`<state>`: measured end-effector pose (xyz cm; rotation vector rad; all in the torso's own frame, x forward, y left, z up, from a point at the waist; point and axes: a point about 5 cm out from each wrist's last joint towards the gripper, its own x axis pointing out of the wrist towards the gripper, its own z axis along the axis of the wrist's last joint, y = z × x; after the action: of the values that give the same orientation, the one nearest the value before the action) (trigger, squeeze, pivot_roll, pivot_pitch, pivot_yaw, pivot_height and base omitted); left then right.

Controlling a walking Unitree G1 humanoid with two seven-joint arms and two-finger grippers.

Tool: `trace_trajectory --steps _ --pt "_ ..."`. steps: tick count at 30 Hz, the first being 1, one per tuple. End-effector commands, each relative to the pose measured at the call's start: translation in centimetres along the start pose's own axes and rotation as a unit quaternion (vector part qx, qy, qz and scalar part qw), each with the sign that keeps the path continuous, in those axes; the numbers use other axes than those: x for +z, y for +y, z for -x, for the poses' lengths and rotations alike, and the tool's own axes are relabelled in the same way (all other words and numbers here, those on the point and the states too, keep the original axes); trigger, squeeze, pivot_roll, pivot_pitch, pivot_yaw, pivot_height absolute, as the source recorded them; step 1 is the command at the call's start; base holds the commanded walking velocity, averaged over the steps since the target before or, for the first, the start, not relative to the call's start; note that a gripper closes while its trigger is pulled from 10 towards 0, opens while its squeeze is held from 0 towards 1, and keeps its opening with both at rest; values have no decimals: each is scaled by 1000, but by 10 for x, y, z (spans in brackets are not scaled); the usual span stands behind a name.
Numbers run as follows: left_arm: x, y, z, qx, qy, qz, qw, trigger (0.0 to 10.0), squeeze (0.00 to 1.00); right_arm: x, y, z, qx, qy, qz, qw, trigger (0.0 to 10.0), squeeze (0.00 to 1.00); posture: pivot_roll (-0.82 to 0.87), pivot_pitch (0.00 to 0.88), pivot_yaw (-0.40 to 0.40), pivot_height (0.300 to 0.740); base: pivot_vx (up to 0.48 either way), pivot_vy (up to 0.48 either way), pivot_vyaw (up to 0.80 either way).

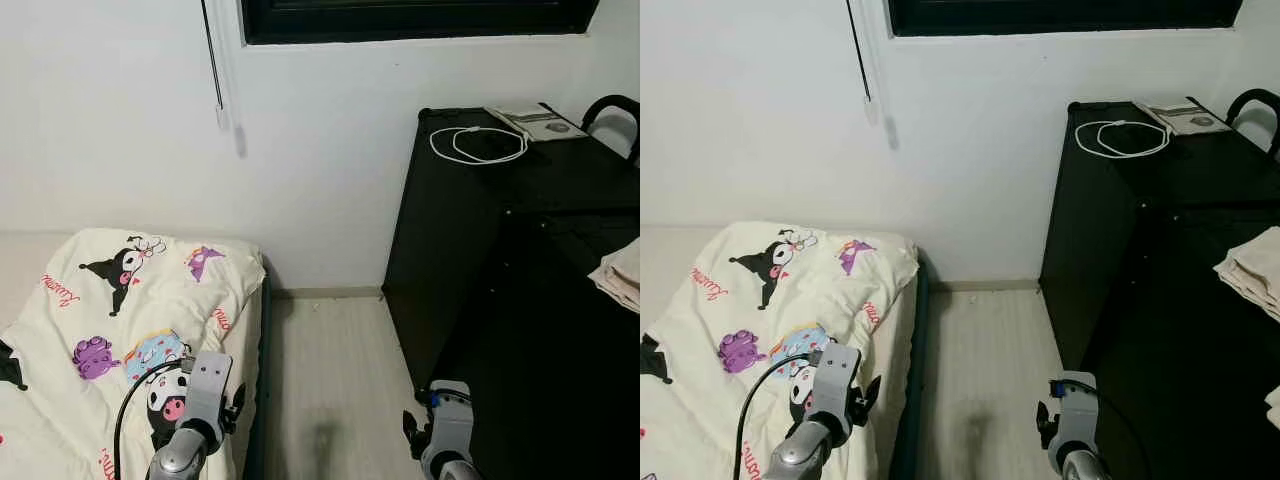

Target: Clean up the room

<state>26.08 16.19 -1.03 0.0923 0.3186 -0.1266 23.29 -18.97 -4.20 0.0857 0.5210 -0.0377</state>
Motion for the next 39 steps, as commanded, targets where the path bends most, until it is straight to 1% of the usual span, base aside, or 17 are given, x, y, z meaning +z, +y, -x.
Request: trace_trajectory --steps 1,14,18,20,24,25,28,33,38,39 --pt "-3 1 2 -3 5 -8 1000 10000 0 -6 0 2 -1 10 -3 1000 10000 0 41 68 19 734 0 -270 0" --pt "-3 2 1 2 12 -7 1000 10000 0 -6 0 3 -2 10 -3 1000 10000 0 39 74 18 734 0 -328 0" --pt "-7 3 1 5 29 5 1000 10000 0 -6 -1 3 -3 11 -3 1000 10000 0 38 76 18 734 0 0 0" --pt "-7 3 1 7 32 6 999 10000 0 -6 -1 2 -3 11 -3 1000 10000 0 38 77 18 734 0 247 0" --pt "-8 4 0 9 37 21 999 10000 0 -5 -1 2 -3 10 -3 1000 10000 0 38 78 17 734 0 450 0" --pt "-9 4 0 9 44 11 999 10000 0 -5 -1 2 -3 10 -2 1000 10000 0 37 80 18 734 0 0 0" --pt "-9 3 0 8 44 2 999 10000 0 -5 -1 2 -3 10 -2 1000 10000 0 36 80 18 734 0 0 0" --pt "-9 2 0 7 41 -2 999 10000 0 -5 -1 2 -4 10 -2 1000 10000 0 34 81 20 734 0 0 0" --pt "-7 1 0 0 35 -15 999 10000 0 -5 -2 2 -5 10 -2 1000 10000 0 34 83 20 734 0 0 0" --pt "-7 1 0 -1 35 -15 999 10000 0 -5 -2 2 -5 10 -3 1000 10000 0 34 83 20 734 0 -450 0"
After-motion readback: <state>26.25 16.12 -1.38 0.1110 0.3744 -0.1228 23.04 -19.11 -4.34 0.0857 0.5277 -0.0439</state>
